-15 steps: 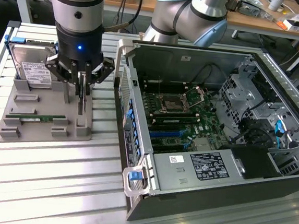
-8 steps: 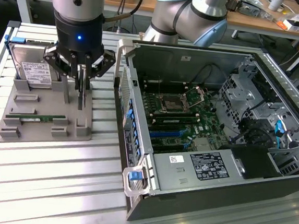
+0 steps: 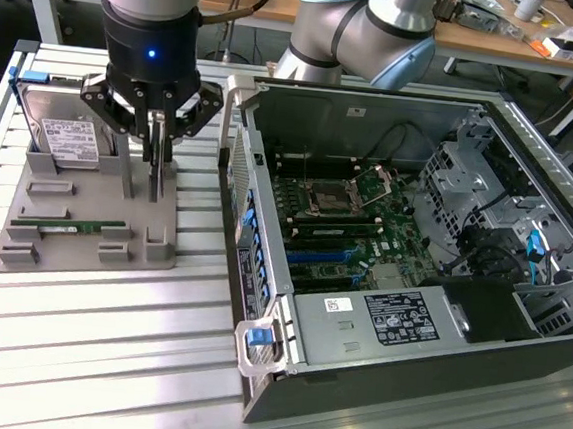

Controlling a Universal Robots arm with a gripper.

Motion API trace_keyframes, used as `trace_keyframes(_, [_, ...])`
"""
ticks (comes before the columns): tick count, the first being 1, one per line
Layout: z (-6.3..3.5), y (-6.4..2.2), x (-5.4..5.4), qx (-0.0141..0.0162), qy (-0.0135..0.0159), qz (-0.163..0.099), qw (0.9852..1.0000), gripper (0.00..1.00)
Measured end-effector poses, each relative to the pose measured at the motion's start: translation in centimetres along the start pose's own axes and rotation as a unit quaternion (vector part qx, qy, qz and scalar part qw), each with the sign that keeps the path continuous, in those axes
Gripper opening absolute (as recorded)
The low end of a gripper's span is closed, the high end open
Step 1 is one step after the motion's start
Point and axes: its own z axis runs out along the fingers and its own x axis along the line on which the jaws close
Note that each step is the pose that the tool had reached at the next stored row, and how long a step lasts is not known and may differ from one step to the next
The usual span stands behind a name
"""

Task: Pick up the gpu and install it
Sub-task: 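Pick up the gpu and move the gpu toward the slot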

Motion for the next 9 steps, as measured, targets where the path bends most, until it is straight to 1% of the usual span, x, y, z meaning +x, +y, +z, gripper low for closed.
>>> trace_keyframes(4, [-0.98,0.04,0.0,0.0000,0.0000,0.000,1.0000,0.27])
trace_keyframes(9, [-1.78,0.08,0.0,0.0000,0.0000,0.000,1.0000,0.27])
